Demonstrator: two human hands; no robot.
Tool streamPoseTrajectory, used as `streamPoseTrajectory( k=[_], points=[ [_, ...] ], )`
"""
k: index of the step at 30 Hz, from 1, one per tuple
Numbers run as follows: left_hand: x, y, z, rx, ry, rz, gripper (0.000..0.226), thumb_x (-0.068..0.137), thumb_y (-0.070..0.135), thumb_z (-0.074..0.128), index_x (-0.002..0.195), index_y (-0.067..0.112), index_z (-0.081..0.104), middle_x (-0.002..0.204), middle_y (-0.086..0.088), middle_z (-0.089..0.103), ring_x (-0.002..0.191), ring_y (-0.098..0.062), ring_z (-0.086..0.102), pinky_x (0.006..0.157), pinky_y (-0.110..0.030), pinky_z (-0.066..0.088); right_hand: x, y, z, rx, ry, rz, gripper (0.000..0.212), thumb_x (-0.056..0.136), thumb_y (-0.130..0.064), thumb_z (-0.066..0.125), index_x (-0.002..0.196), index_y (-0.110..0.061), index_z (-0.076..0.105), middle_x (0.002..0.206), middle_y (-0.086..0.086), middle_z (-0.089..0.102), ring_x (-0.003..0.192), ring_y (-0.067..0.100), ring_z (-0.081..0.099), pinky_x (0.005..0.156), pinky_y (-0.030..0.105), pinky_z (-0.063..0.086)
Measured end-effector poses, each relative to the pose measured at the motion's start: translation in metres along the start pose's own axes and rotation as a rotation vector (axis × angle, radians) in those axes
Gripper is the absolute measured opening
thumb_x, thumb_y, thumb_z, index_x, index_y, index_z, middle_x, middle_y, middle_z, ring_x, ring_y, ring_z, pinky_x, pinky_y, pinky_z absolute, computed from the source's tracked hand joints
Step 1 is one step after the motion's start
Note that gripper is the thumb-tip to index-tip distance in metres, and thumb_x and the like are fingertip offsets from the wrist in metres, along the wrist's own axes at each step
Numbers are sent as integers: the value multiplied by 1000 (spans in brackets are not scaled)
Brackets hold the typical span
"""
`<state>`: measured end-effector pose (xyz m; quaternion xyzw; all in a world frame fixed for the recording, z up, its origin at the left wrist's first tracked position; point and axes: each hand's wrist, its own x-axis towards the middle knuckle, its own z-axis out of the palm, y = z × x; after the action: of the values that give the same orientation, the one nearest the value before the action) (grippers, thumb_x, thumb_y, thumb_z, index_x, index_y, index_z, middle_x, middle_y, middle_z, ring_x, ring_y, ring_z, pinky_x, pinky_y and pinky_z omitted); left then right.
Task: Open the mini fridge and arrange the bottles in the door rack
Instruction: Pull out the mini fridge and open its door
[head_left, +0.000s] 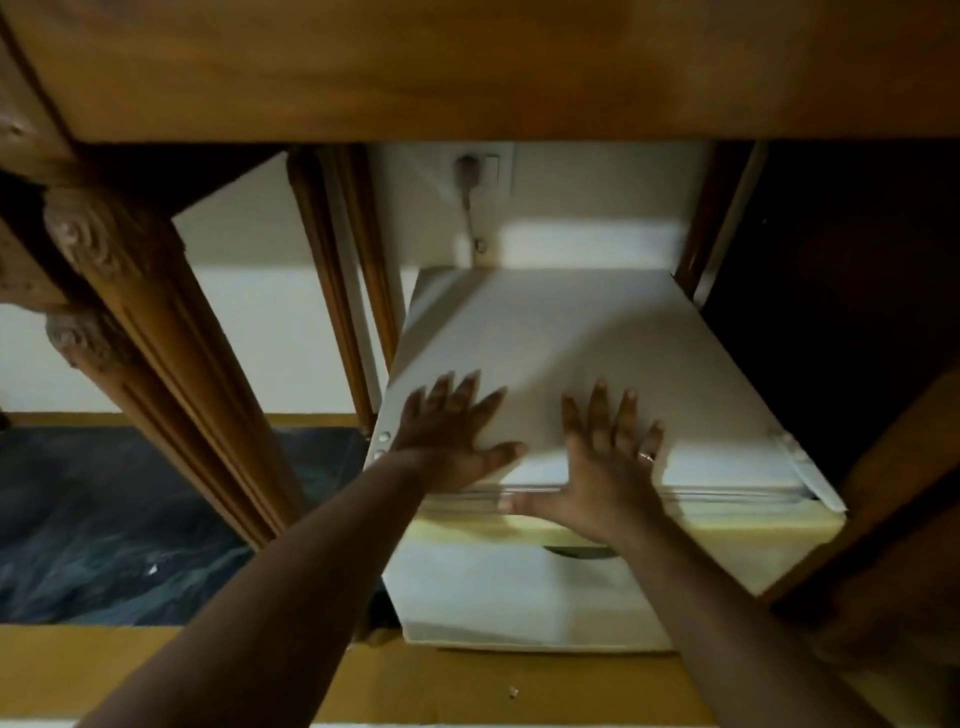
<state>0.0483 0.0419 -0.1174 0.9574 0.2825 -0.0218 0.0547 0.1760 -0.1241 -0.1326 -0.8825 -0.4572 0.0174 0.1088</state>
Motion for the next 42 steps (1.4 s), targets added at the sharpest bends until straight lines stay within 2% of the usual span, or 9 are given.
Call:
streamPoseTrajectory(
  k=[6, 14, 19, 23, 27, 31, 34, 37, 42],
  points=[
    [31, -13, 10, -46, 55, -40, 115, 58, 106, 13, 157, 50, 1, 171, 3, -7, 155, -25, -10, 122, -52, -2, 6, 4, 12, 20, 128, -19, 150, 30, -111, 27, 150, -32, -16, 159, 8, -31, 138, 32, -44, 107, 62, -26],
    [30, -14, 15, -41, 71, -25, 113, 62, 104, 16, 159, 47, 1, 171, 2, -6, 155, -27, -10, 122, -53, -2, -11, -4, 2, 65, 9, 82, 155, 24, -110, 29, 146, -33, -28, 153, 6, -44, 130, 28, -53, 107, 64, -26],
    [30, -19, 15, -37, 77, 5, 114, 61, 103, 13, 159, 45, 4, 171, 1, -3, 156, -28, -6, 122, -54, 1, -50, 2, -4, 45, -73, 62, 153, 25, -110, 32, 141, -38, -36, 145, -2, -54, 126, 24, -58, 109, 64, -24],
    [28, -19, 16, -12, 99, 26, 118, 60, 104, 5, 160, 42, 5, 171, 0, -1, 156, -28, -2, 122, -53, 4, -94, 16, -10, 25, -124, 109, 147, 36, -108, 29, 145, -33, -33, 146, -2, -53, 127, 22, -57, 114, 67, -10],
    [32, -22, 18, 74, 129, 12, 116, 63, 102, 2, 159, 39, 14, 170, -2, 9, 154, -30, 12, 119, -55, 16, -131, 38, -12, -81, -38, 161, 147, 42, -109, 20, 151, -20, -23, 153, 7, -43, 133, 24, -50, 115, 59, -19],
    [41, 1, 19, 143, 172, 65, 115, 63, 102, 2, 155, 38, 25, 160, -7, 29, 142, -35, 31, 110, -55, 28, -172, 66, -17, -165, 37, 315, 145, 46, -107, 13, 152, -12, -18, 158, 12, -33, 141, 27, -40, 118, 56, -16],
    [53, 49, 18, 83, 114, 181, 119, 60, 104, 1, 158, 40, 21, 168, -7, 18, 150, -34, 20, 116, -56, 19, -199, 87, -19, -201, 66, 533, 140, 50, -103, 9, 153, -10, -13, 162, 14, -23, 147, 33, -25, 118, 57, -6],
    [60, 106, 19, 36, 40, 301, 117, 62, 102, 0, 160, 40, 11, 171, -4, 4, 155, -32, 3, 120, -57, 6, -217, 102, -16, -278, 116, 715, 130, 63, -97, 22, 154, -9, -9, 163, 17, -14, 150, 38, -14, 118, 60, 3],
    [67, 163, 22, 49, 18, 374, 100, 75, 90, 5, 161, 39, 9, 171, -5, 3, 155, -35, 2, 121, -58, 5, -235, 133, -20, -335, 170, 840, 122, 70, -93, 22, 155, -8, -3, 164, 18, -4, 151, 36, -6, 119, 57, 6]
  ],
)
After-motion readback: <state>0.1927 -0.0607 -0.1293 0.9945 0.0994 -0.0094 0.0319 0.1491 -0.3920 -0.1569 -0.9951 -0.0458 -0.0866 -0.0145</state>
